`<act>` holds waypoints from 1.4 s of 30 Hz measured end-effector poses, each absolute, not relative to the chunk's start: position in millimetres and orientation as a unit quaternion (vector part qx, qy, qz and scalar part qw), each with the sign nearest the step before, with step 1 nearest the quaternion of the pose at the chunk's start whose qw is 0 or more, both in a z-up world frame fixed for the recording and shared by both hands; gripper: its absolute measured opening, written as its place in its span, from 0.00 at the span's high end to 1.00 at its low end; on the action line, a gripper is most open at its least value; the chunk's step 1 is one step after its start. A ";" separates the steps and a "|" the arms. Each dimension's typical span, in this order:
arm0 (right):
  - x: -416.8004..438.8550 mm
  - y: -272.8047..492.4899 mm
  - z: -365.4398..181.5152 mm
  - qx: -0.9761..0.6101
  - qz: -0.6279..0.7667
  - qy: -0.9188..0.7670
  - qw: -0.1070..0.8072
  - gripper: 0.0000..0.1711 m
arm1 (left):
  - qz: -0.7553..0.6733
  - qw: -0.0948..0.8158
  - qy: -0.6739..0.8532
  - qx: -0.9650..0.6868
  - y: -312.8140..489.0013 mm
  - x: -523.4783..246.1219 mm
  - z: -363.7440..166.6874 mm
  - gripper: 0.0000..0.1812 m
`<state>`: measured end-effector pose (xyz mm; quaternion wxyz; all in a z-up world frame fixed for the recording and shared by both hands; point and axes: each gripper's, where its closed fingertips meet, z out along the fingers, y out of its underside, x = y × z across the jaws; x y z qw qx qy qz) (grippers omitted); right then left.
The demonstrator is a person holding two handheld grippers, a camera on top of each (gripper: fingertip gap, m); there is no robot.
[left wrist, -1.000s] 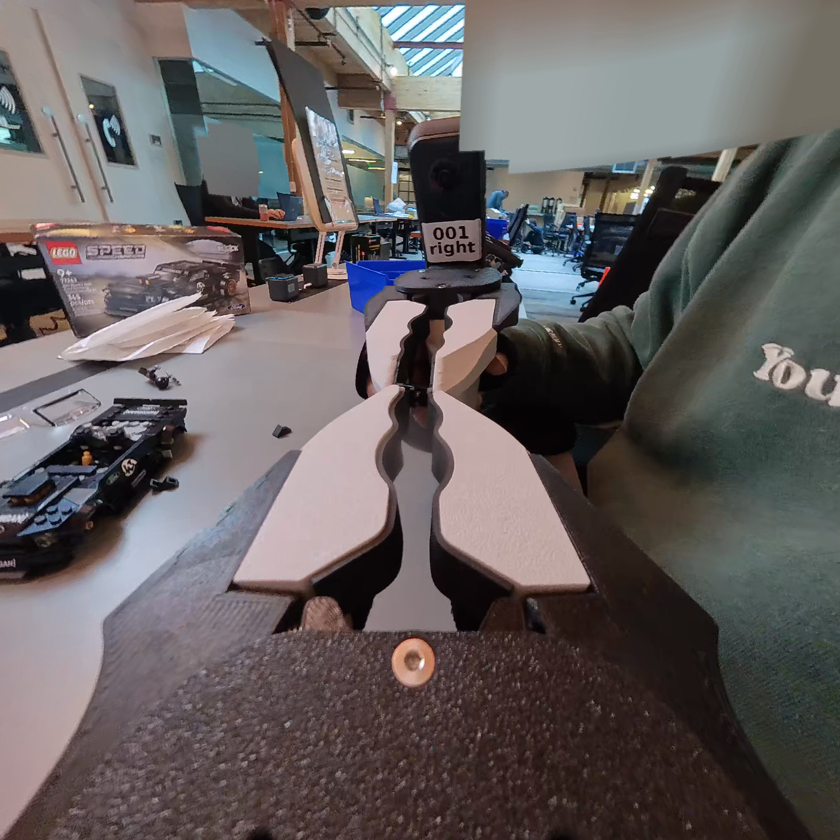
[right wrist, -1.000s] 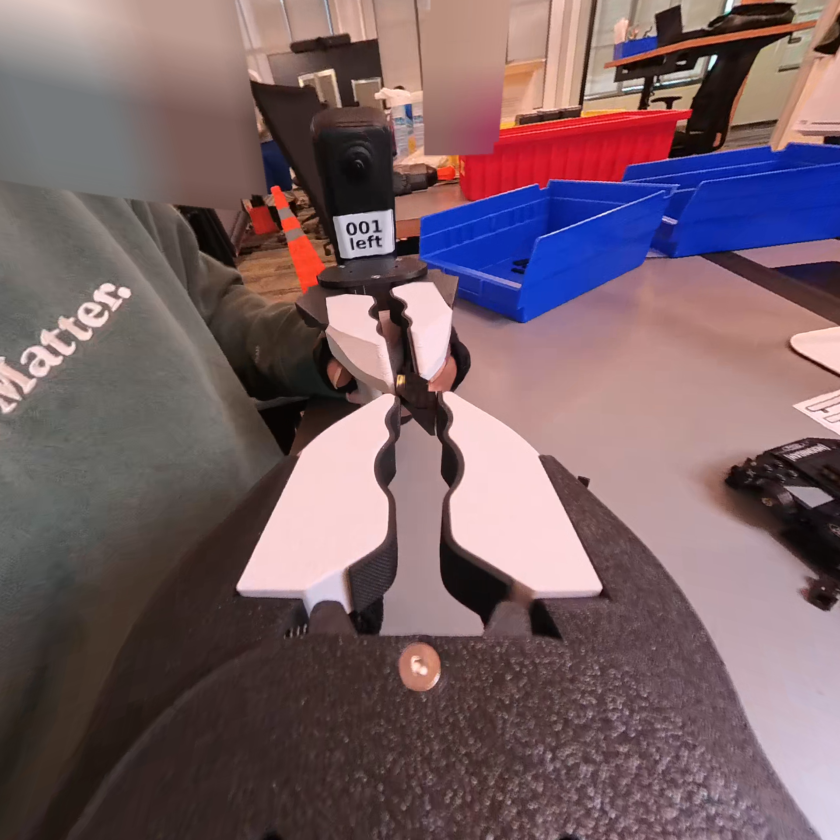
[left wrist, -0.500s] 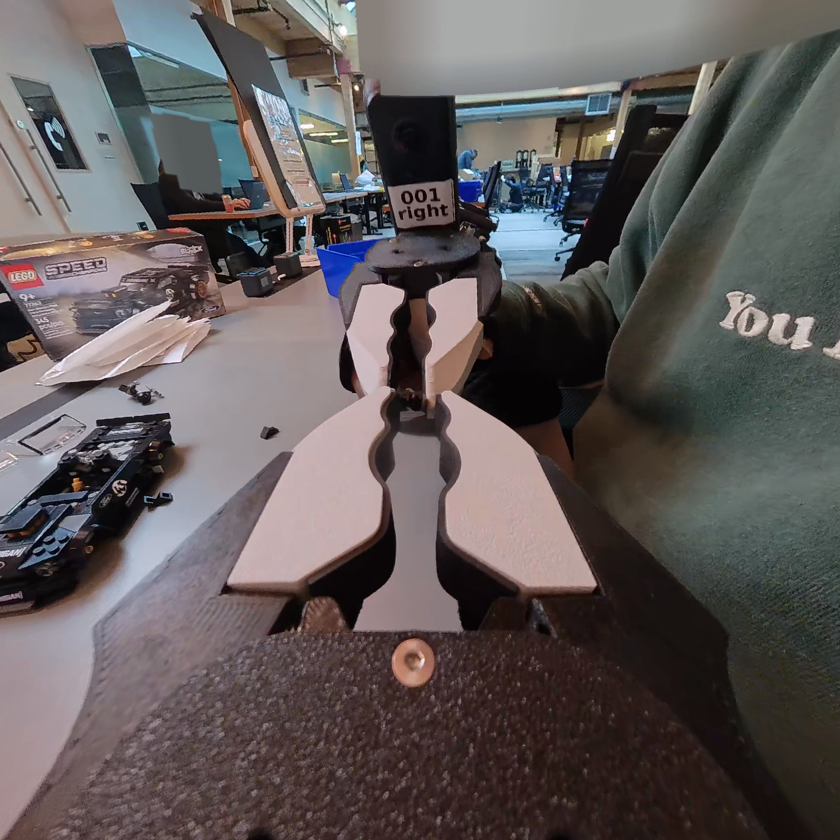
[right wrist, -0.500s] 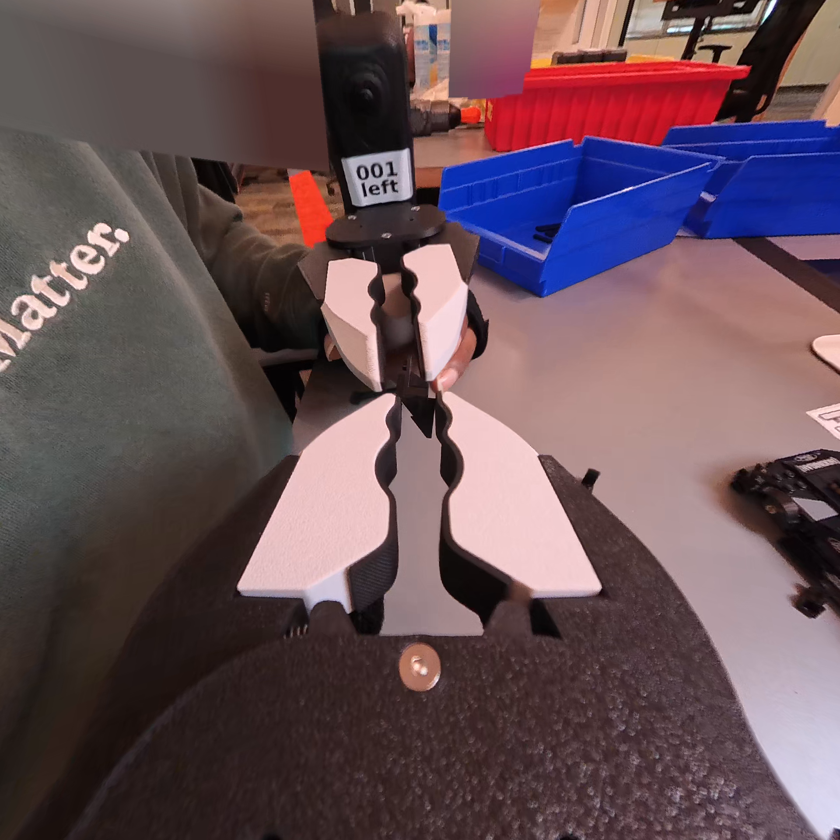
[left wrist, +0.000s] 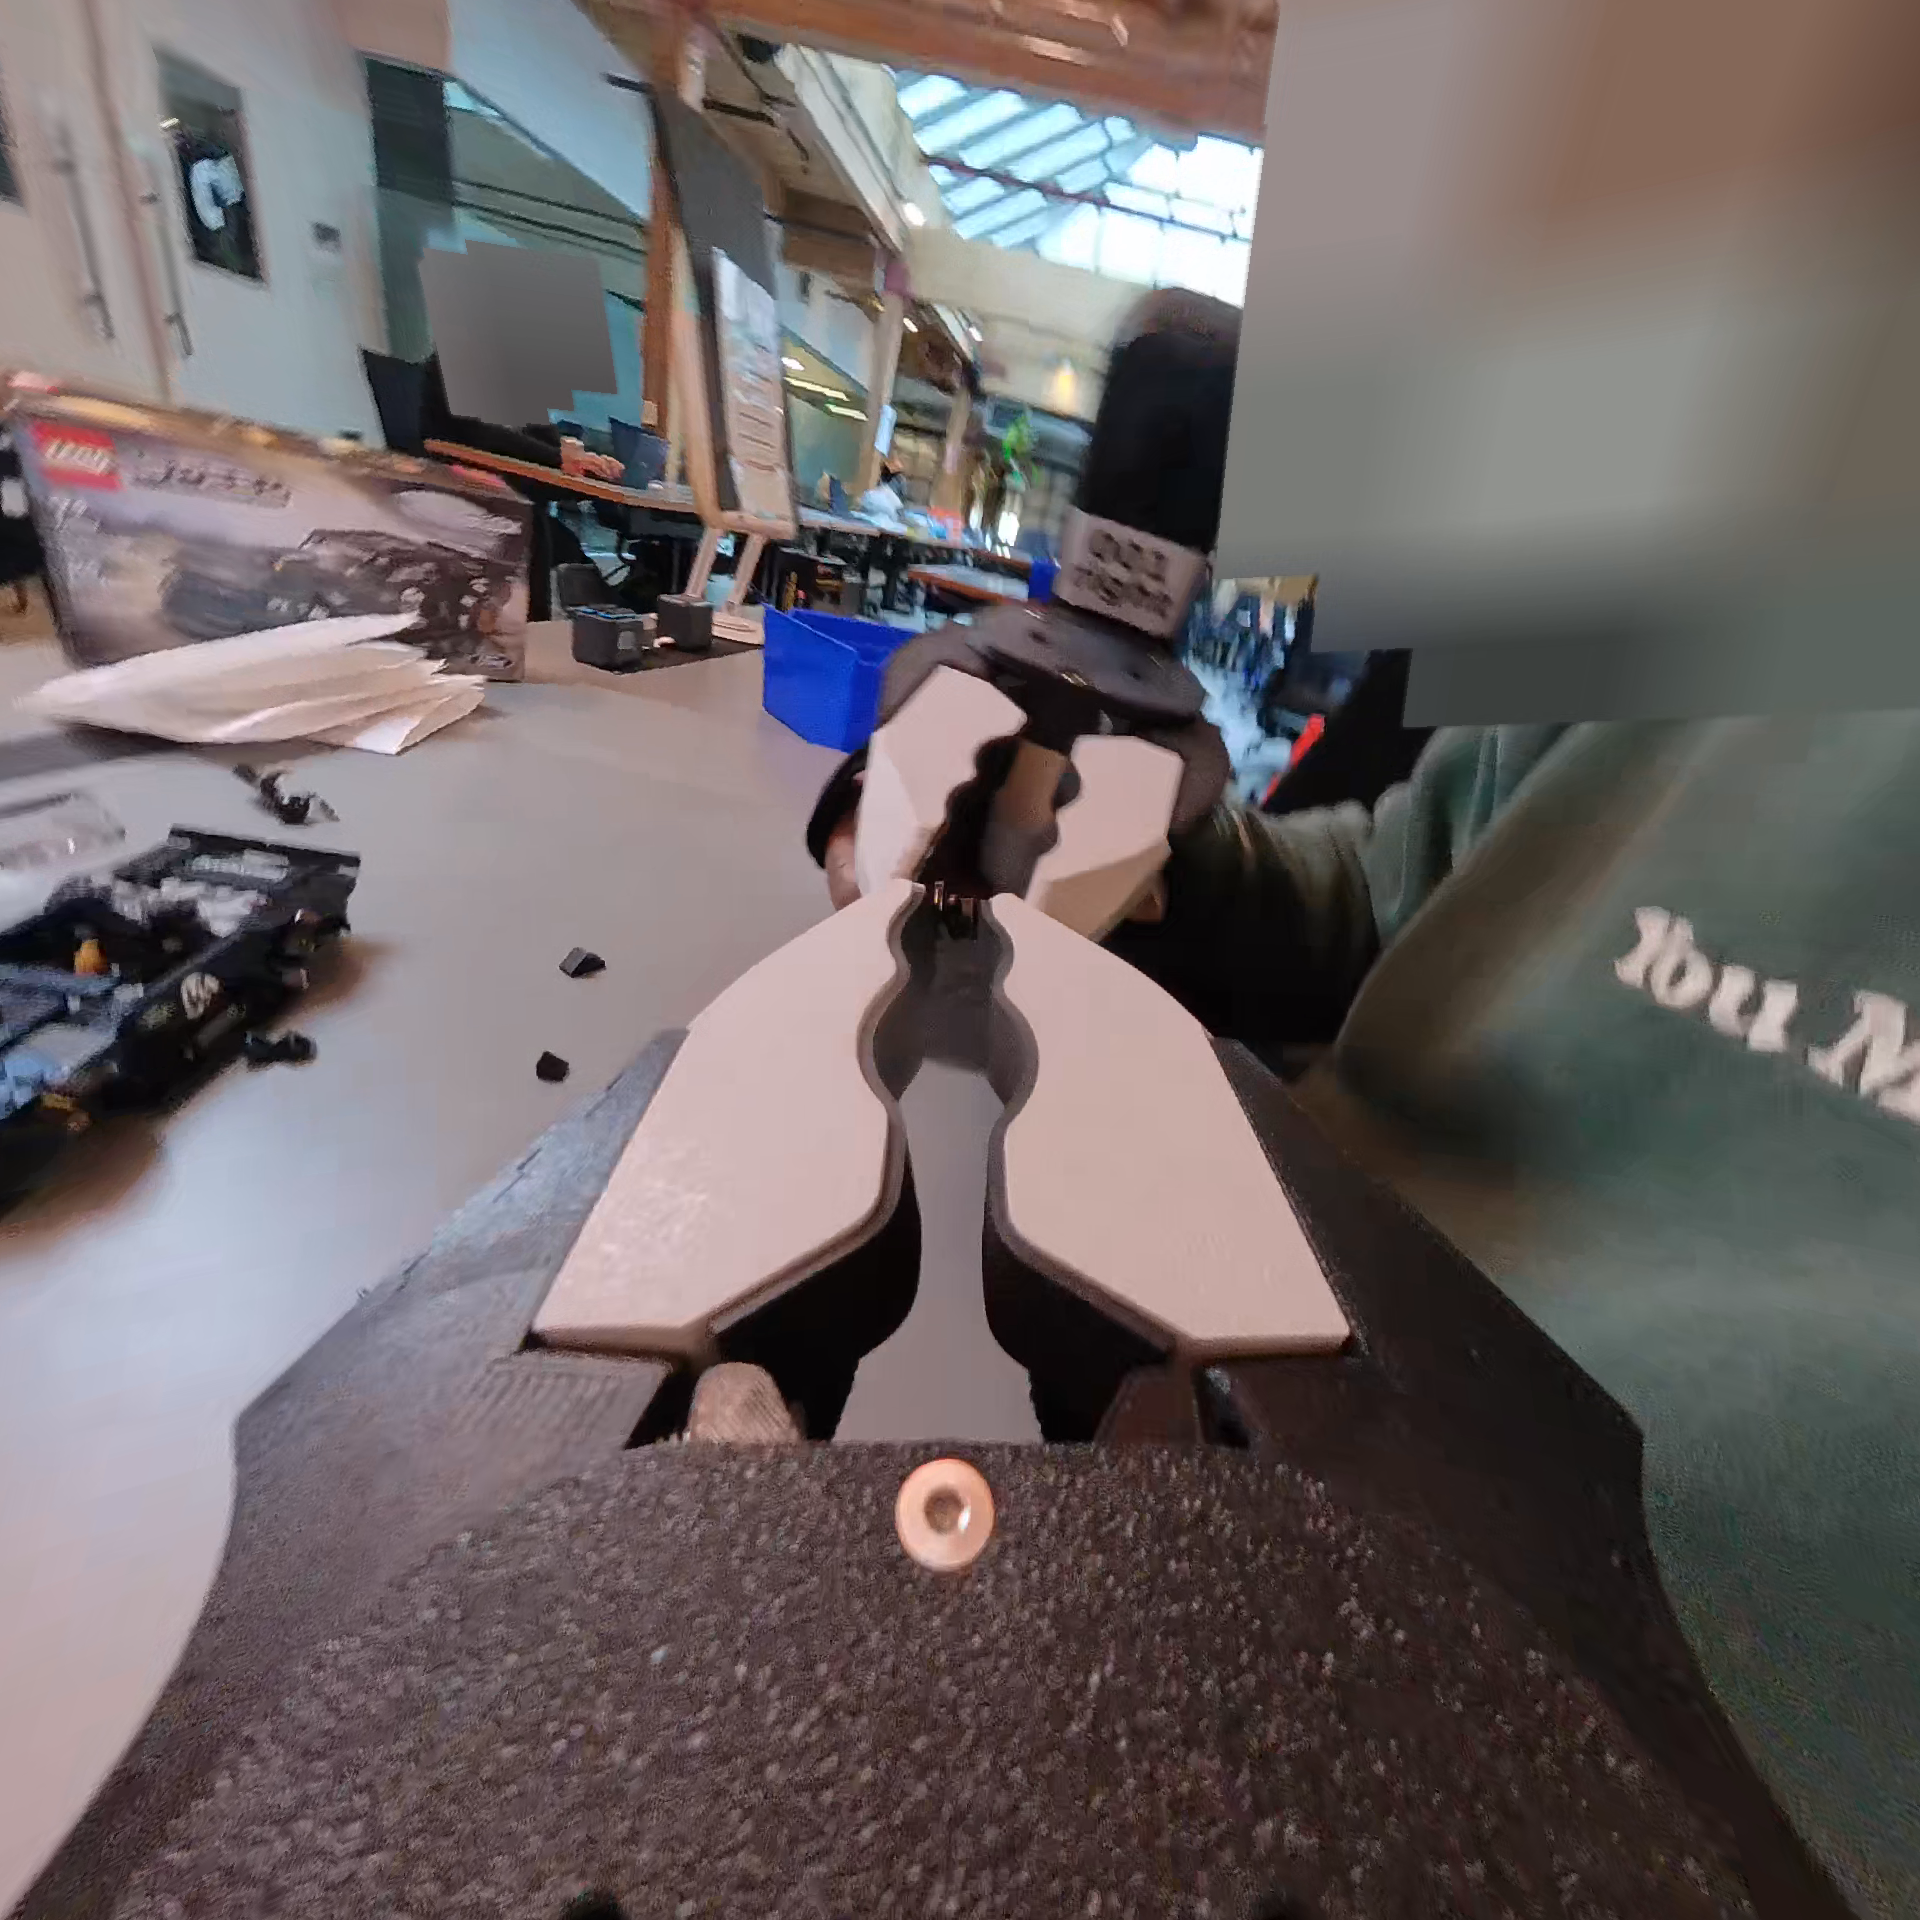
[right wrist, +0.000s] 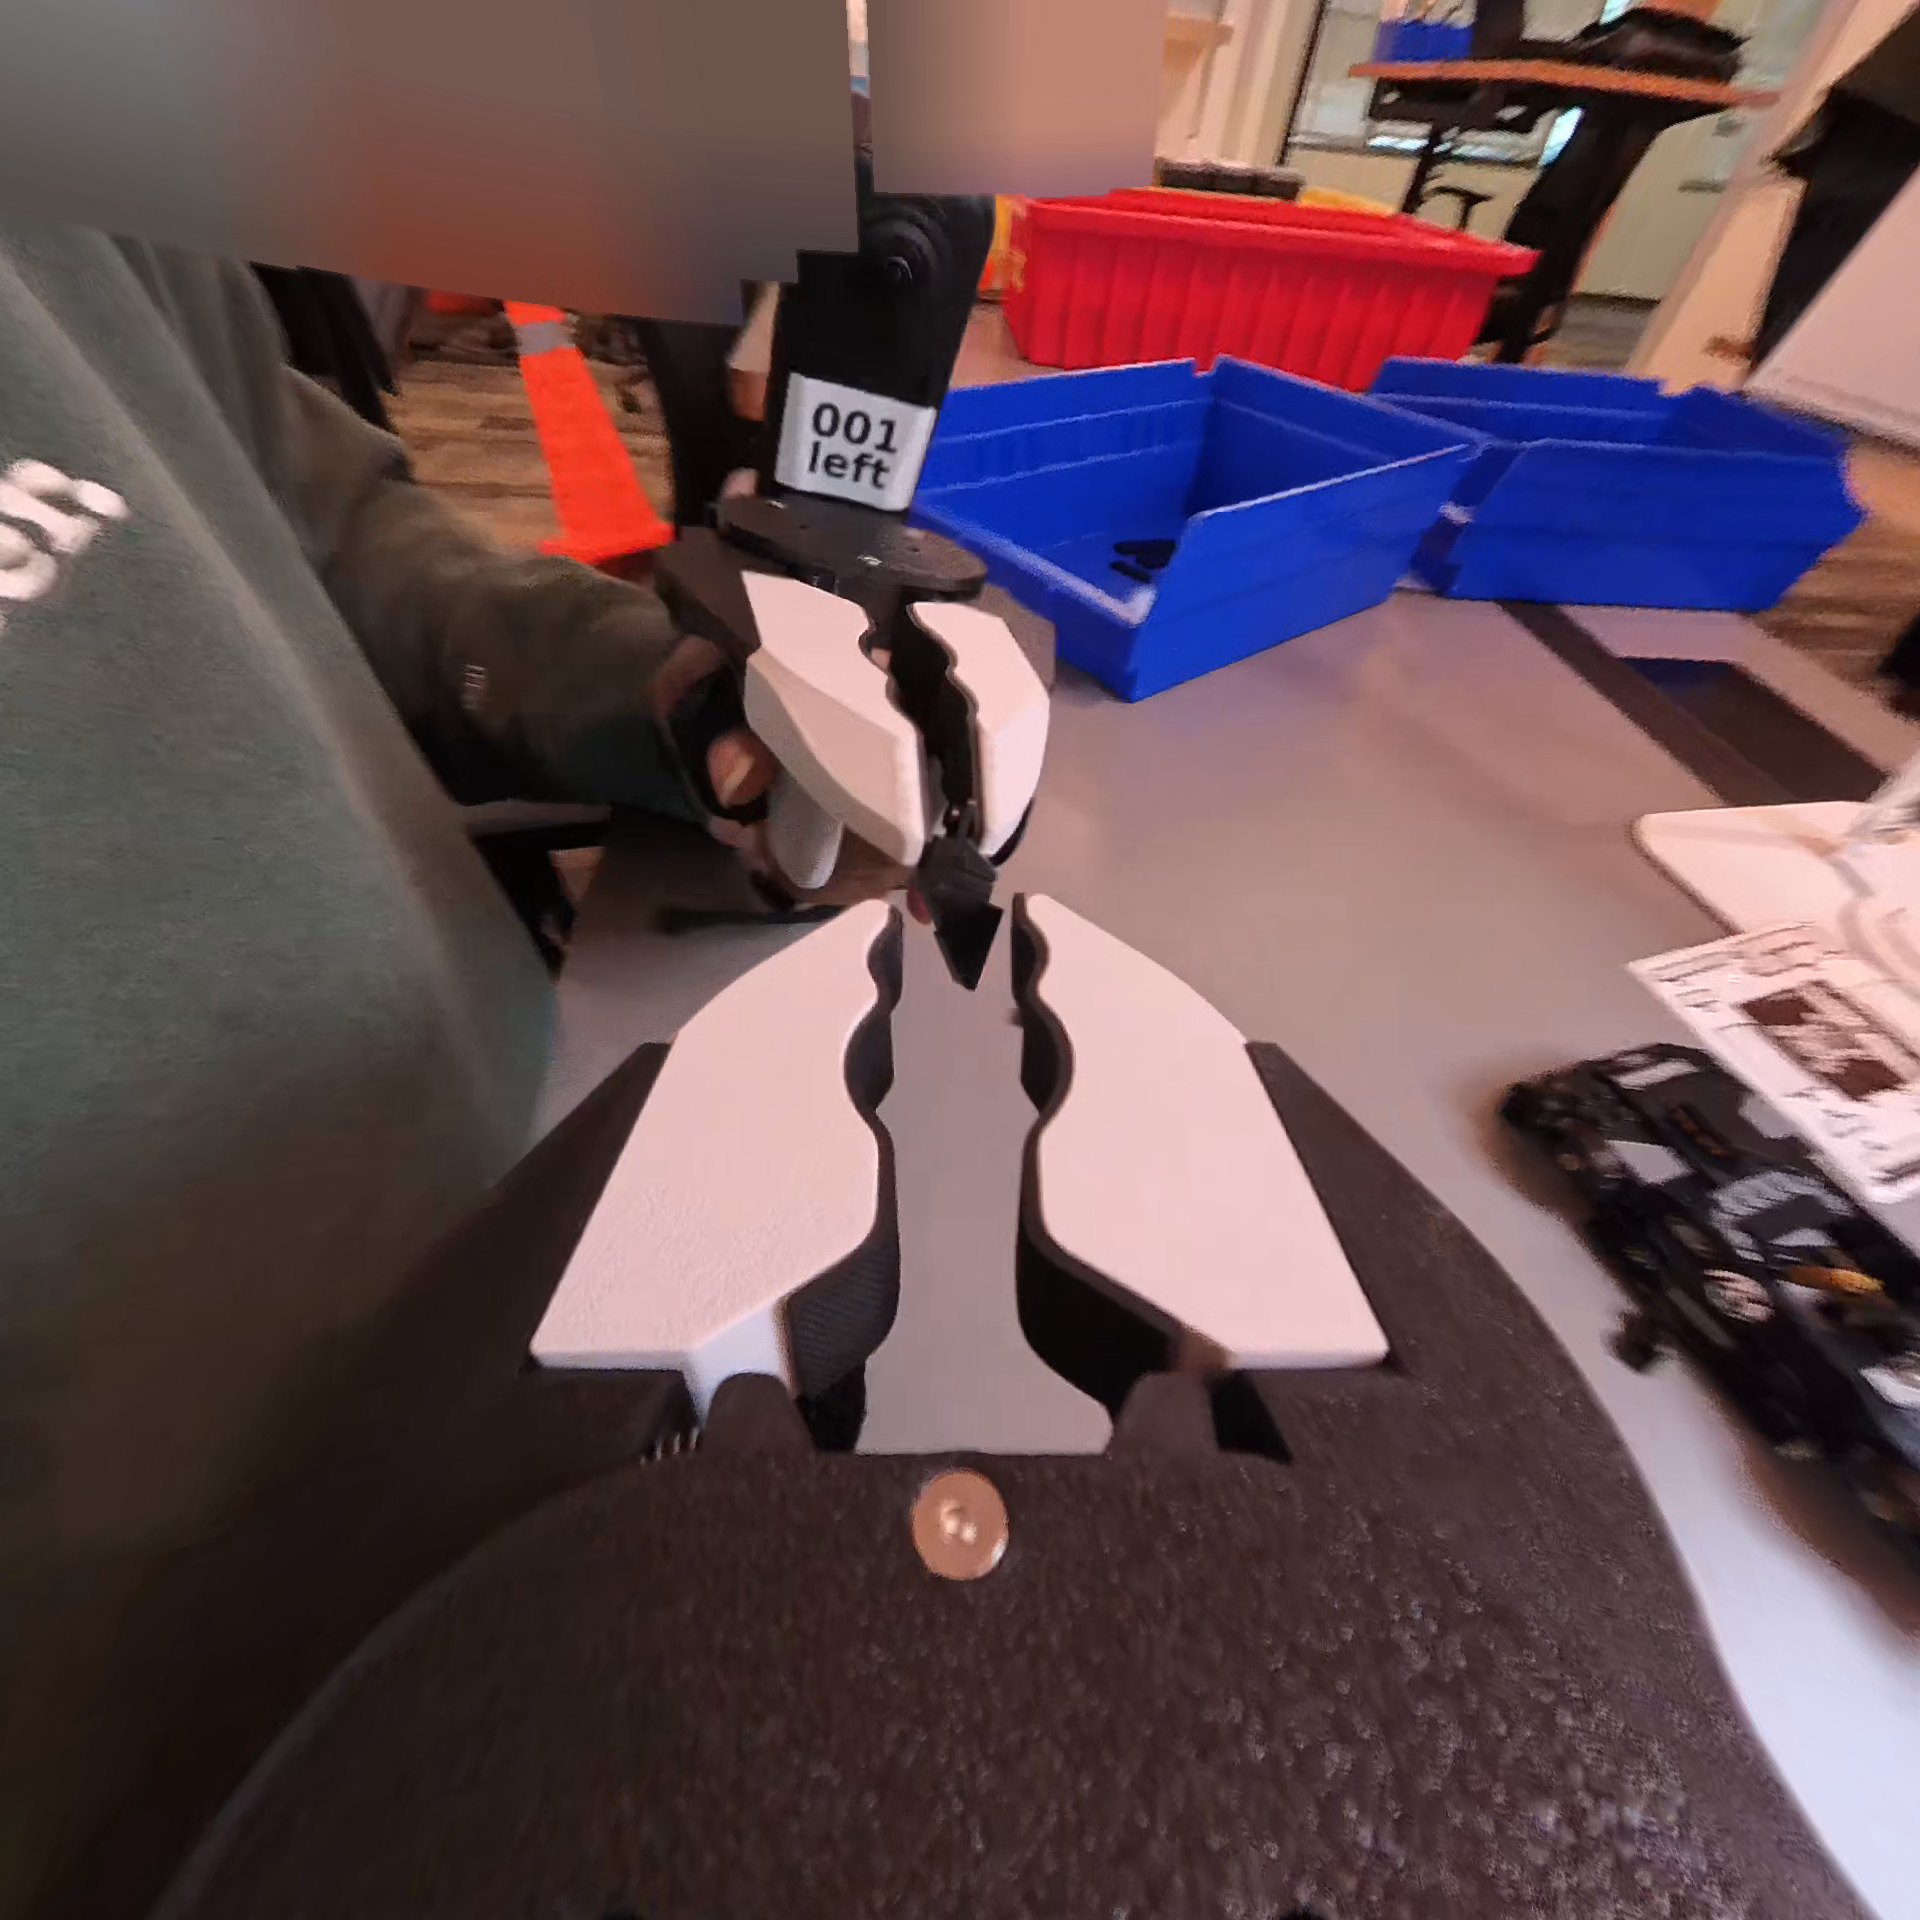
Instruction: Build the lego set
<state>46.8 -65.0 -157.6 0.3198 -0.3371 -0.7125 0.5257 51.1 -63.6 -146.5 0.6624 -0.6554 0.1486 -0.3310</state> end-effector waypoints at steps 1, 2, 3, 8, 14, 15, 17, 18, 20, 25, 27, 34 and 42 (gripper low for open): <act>43.8 -61.2 -157.6 -0.338 0.504 -0.713 0.351 0.88 | -0.350 0.661 0.113 -0.655 -59.9 45.6 -145.7 0.95; 40.8 -58.0 -157.3 -0.337 0.481 -0.713 0.384 0.87 | -0.370 0.659 0.073 -0.651 -55.9 39.5 -144.5 0.95; 38.3 -55.6 -155.6 -0.333 0.458 -0.710 0.417 0.87 | -0.392 0.657 0.031 -0.643 -52.3 33.3 -143.1 0.95; 24.4 -39.7 -152.3 -0.332 0.338 -0.698 0.537 0.88 | -0.497 0.620 -0.133 -0.593 -38.5 15.1 -145.9 0.95; 15.1 -32.1 -166.2 -0.353 0.292 -0.709 0.536 0.93 | -0.524 0.596 -0.200 -0.574 -31.9 13.2 -155.4 0.95; 15.1 -32.1 -166.6 -0.353 0.292 -0.709 0.536 0.95 | -0.523 0.596 -0.203 -0.574 -32.1 13.2 -156.4 0.95; 14.8 -32.5 -168.4 -0.357 0.301 -0.709 0.529 0.95 | -0.522 0.594 -0.207 -0.576 -32.5 12.8 -158.3 0.95; 14.7 -33.1 -169.6 -0.364 0.315 -0.708 0.517 0.95 | -0.518 0.595 -0.205 -0.579 -33.1 12.7 -159.1 0.95; 15.6 -33.3 -171.7 -0.387 0.362 -0.702 0.476 0.95 | -0.508 0.598 -0.192 -0.589 -34.7 12.1 -158.9 0.93; 20.8 -27.5 -170.7 -0.428 0.463 -0.679 0.376 0.95 | -0.457 0.607 -0.109 -0.641 -42.0 10.5 -150.0 0.83; 21.5 -25.5 -172.4 -0.430 0.473 -0.682 0.356 0.95 | -0.412 0.606 -0.052 -0.678 -42.6 9.9 -151.0 0.83; 13.5 -23.7 -185.1 -0.432 0.512 -0.696 0.257 0.95 | -0.263 0.568 0.210 -0.751 -24.7 -0.4 -169.4 0.84; 9.4 -17.8 -199.7 -0.447 0.535 -0.684 0.215 0.95 | -0.330 0.530 0.273 -0.732 -17.4 15.8 -190.6 0.90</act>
